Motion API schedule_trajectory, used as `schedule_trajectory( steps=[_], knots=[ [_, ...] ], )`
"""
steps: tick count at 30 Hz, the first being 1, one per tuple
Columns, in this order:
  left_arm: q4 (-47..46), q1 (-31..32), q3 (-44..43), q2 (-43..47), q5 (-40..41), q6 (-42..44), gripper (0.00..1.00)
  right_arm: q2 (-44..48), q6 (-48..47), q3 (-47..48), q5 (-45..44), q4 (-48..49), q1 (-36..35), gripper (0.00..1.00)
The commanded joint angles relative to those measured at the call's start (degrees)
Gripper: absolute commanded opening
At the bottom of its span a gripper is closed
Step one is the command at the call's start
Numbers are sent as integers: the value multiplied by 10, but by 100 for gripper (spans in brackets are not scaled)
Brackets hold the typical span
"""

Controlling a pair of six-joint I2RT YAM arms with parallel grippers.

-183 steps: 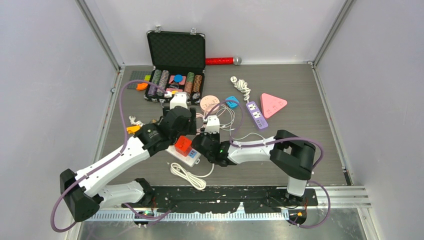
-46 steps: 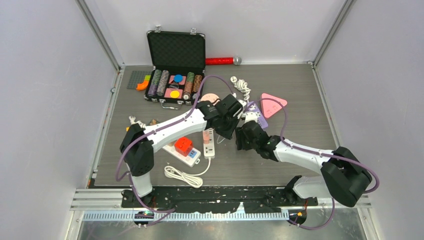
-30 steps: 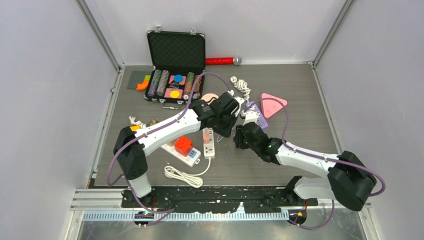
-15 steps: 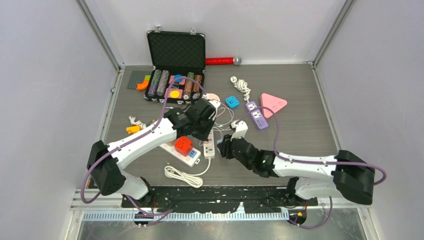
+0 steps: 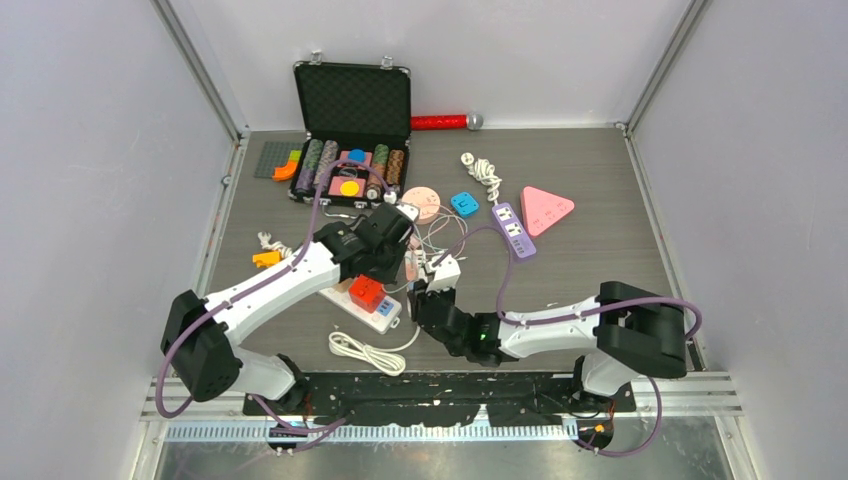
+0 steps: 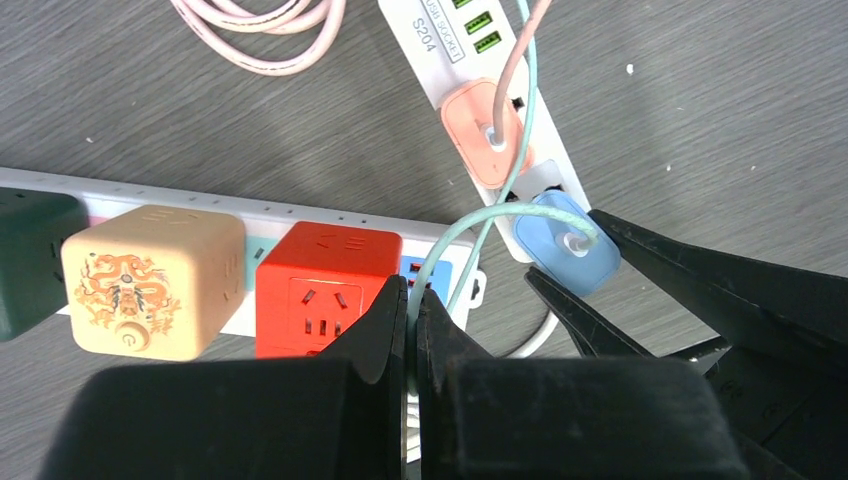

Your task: Insert the plug

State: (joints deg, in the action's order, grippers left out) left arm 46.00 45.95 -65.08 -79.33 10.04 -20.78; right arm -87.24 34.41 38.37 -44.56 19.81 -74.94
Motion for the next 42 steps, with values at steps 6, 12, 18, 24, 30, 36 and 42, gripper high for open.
schedule_trajectory(
  steps=[6,12,18,24,30,36,42],
  knots=[
    [-16,-18,6,9,65,35,0,-20,-11,26,-101,86,-7,5],
    [-30,-23,-1,-7,85,28,0,-43,9,42,-91,82,-6,5],
    [-38,-24,-3,-17,96,18,0,-54,57,55,-101,24,-6,5],
    [-39,-29,-3,-21,94,18,0,-67,82,63,-119,-15,-7,5],
    [-39,-31,-4,-21,94,17,0,-79,84,61,-119,-17,-9,5],
    [-36,-32,-3,-21,94,16,0,-100,99,70,-144,-50,-25,5],
    [-36,-32,0,-22,93,14,0,-107,146,91,-172,-131,-46,5]
  ],
)
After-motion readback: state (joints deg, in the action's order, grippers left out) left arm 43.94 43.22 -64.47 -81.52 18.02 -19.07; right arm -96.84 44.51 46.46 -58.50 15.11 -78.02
